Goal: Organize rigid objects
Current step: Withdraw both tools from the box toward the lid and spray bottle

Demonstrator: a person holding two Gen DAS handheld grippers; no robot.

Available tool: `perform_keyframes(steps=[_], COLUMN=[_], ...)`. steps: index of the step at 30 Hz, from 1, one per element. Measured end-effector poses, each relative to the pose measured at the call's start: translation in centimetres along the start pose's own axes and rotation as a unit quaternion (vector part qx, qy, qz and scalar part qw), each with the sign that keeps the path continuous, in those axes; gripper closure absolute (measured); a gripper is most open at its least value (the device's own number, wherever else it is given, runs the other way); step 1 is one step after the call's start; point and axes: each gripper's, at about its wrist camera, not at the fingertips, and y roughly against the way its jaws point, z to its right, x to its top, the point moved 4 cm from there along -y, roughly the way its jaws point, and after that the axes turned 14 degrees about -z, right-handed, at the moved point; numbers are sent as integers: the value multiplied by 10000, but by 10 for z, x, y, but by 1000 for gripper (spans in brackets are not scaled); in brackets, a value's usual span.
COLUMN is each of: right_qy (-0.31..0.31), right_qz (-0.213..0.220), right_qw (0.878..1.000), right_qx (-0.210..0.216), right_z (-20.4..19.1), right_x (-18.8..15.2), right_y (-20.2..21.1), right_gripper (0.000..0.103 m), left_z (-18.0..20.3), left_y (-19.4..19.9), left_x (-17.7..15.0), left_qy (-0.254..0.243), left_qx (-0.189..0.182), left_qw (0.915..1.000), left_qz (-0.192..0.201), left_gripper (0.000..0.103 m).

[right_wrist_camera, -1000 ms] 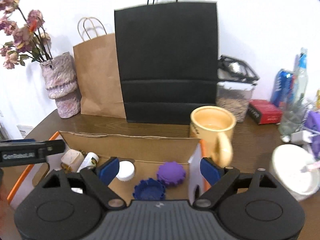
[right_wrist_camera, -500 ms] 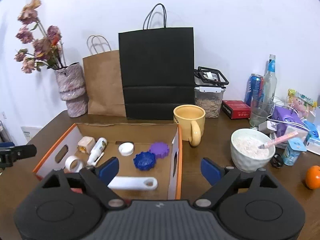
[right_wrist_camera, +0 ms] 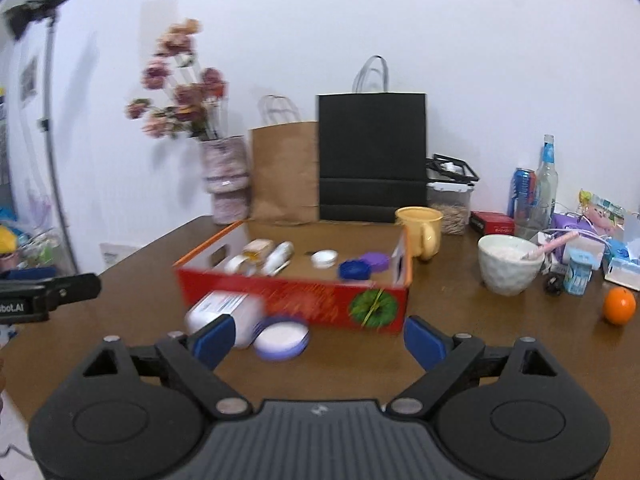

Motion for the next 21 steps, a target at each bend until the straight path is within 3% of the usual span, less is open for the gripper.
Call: perform_keyframes(steps=[6, 11, 14, 21], right_qy=[-54, -79, -156, -288], right_qz=[150, 276, 216, 147], right_qw=[9998, 9996, 9996, 9995], right_qx=[125, 65, 19, 33], right_z=[-11, -18, -19, -15], right_x=[-71, -107, -115, -113], right_y=[54, 86, 85, 74], right_gripper=[12, 8, 5, 5], left_z=[20, 36, 44, 50], left_y=[64, 88, 85, 66], left_x=[-67, -107, -112, -109], left_qy=[-219, -546, -722, -571], left_qx=[-114, 322, 364, 105], left_qw=[9993, 9970, 9958, 9982], left_qz=[282, 439, 433, 130], left_gripper=[0, 0, 0, 0])
